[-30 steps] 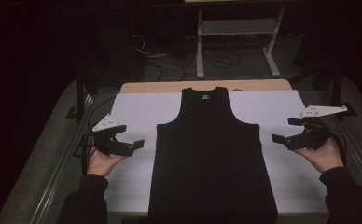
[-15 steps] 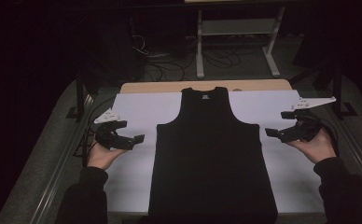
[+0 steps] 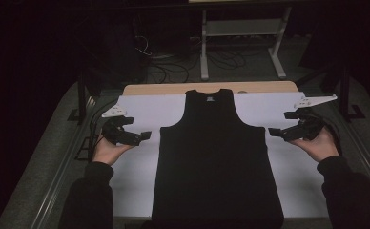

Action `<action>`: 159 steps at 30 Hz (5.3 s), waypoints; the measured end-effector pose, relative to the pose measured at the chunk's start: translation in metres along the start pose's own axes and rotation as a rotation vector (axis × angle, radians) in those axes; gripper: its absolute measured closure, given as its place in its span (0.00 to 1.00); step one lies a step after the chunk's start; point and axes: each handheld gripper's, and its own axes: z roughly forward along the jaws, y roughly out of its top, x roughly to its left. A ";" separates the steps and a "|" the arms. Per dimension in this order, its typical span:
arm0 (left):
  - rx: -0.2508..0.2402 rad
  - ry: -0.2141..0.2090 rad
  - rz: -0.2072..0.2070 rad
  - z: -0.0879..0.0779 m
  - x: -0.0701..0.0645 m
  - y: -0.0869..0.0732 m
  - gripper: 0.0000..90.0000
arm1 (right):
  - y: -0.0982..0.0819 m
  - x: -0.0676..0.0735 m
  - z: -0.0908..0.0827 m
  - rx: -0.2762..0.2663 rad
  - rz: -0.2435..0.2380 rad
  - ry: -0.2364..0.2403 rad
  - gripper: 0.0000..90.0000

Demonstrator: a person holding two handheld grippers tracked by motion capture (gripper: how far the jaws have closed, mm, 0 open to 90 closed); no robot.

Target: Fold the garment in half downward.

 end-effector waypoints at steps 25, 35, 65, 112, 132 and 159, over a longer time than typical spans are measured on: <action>0.025 -0.024 -0.047 0.032 0.019 0.010 0.00 | 0.004 -0.020 0.025 0.027 0.030 0.013 0.00; 0.034 -0.024 -0.082 0.046 0.028 0.005 0.00 | -0.001 -0.028 0.035 0.045 0.048 0.001 0.00; 0.115 -0.048 -0.094 0.085 0.036 -0.009 0.00 | -0.017 -0.041 0.069 0.118 0.085 -0.002 0.00; 0.137 0.086 -0.037 0.116 0.015 -0.023 0.88 | -0.026 -0.038 0.095 0.195 0.072 -0.078 0.84; 0.069 0.083 -0.089 0.098 0.004 -0.017 0.96 | -0.028 -0.039 0.087 0.164 0.167 -0.010 0.94; 0.000 0.019 -0.159 0.071 -0.004 -0.018 0.96 | -0.030 -0.023 0.057 0.089 0.193 0.035 0.93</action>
